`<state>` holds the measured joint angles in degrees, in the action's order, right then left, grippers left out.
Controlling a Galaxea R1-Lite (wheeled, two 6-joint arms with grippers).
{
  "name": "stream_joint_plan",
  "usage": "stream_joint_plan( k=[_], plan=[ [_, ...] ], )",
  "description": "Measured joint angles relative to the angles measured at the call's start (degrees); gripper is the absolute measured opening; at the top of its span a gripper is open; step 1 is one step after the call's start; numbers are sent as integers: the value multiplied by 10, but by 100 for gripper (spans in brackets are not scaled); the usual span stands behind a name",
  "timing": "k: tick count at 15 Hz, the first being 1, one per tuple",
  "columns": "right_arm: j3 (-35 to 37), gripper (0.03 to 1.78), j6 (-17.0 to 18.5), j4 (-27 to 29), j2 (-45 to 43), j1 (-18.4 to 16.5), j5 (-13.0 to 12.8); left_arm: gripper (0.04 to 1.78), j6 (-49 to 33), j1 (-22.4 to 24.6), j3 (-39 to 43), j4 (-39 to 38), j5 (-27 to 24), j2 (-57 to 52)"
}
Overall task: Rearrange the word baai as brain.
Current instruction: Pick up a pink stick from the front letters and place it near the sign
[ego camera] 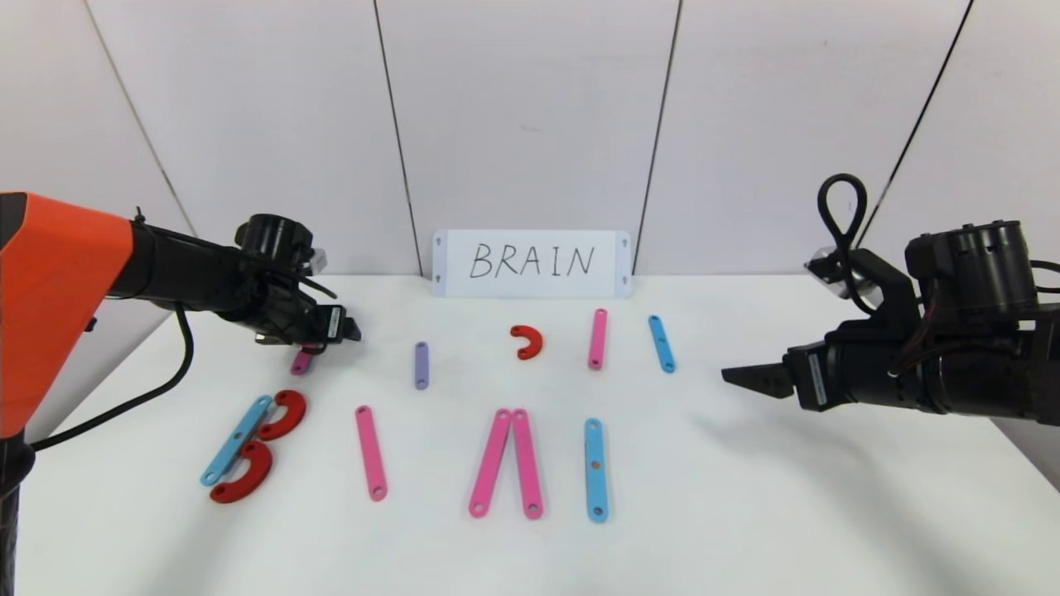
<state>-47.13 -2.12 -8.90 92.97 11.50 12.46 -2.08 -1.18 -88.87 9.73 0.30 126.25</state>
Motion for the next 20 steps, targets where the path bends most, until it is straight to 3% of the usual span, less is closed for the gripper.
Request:
stream_joint_plan(
  k=[3, 9, 13, 16, 20],
  plan=[
    [0, 173, 0, 0, 3, 0, 0, 175, 0, 0, -2, 0, 0, 1],
    [0, 173, -1, 0, 6, 0, 0, 175, -14, -1, 2, 3, 4, -30],
    [1, 173, -2, 0, 6, 0, 0, 175, -52, -17, 38, 53, 5, -109],
    [3, 173, -4, -2, 6, 1, -1, 175, -95, -52, 111, 80, 22, -175],
    [4, 173, -3, -2, 6, 1, -2, 175, -179, -148, 200, 86, 107, -236]
  ],
)
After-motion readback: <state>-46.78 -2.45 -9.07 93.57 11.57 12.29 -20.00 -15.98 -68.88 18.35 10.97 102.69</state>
